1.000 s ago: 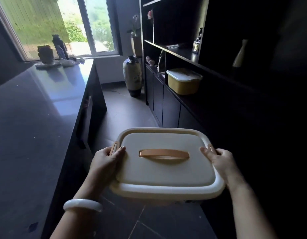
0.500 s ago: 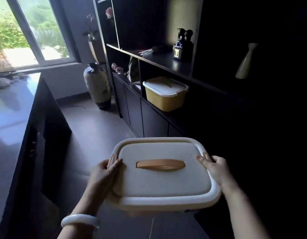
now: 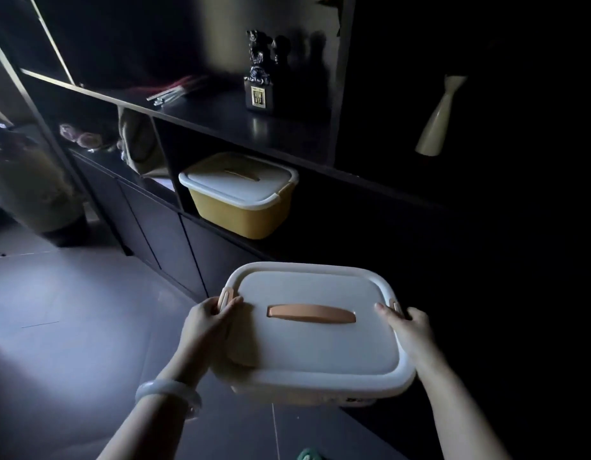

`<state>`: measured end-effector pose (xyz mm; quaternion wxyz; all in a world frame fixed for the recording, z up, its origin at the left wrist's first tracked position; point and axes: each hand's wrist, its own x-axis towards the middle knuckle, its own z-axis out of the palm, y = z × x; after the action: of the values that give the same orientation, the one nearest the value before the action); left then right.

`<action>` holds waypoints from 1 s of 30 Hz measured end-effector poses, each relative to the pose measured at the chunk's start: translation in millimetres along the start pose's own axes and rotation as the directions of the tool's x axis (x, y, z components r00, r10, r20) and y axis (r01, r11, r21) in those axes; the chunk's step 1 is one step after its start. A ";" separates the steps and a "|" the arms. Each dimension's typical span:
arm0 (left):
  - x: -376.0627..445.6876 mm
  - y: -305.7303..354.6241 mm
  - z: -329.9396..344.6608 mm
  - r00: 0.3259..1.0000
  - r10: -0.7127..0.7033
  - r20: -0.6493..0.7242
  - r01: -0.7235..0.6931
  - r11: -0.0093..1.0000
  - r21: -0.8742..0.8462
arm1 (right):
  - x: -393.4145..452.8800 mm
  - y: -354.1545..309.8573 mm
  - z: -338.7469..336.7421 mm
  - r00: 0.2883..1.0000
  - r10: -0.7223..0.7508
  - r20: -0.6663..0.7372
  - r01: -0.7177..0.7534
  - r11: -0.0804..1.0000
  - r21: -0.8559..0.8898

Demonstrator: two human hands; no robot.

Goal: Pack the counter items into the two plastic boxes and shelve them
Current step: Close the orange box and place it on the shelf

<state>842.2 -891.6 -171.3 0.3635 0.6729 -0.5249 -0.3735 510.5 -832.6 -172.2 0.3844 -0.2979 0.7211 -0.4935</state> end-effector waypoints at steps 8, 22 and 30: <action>116.5 45.5 54.4 0.994 0.068 0.087 -0.068 0.998 0.000 | 84.1 -20.6 12.7 0.988 -0.014 -0.155 0.009 1.000 -0.029; 209.4 62.4 131.7 0.930 0.136 0.341 -0.131 0.991 -0.038 | 132.5 -3.9 12.4 0.919 0.100 -0.382 -0.132 0.990 -0.057; 219.2 63.5 140.3 0.916 0.080 0.394 -0.038 0.993 -0.112 | 136.1 -5.4 16.2 0.874 0.185 -0.449 -0.225 0.974 -0.037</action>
<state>727.8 -1131.4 -205.9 0.2943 0.5474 -0.5879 -0.5177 452.7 -952.2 -206.1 0.2470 -0.1165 0.8381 -0.4722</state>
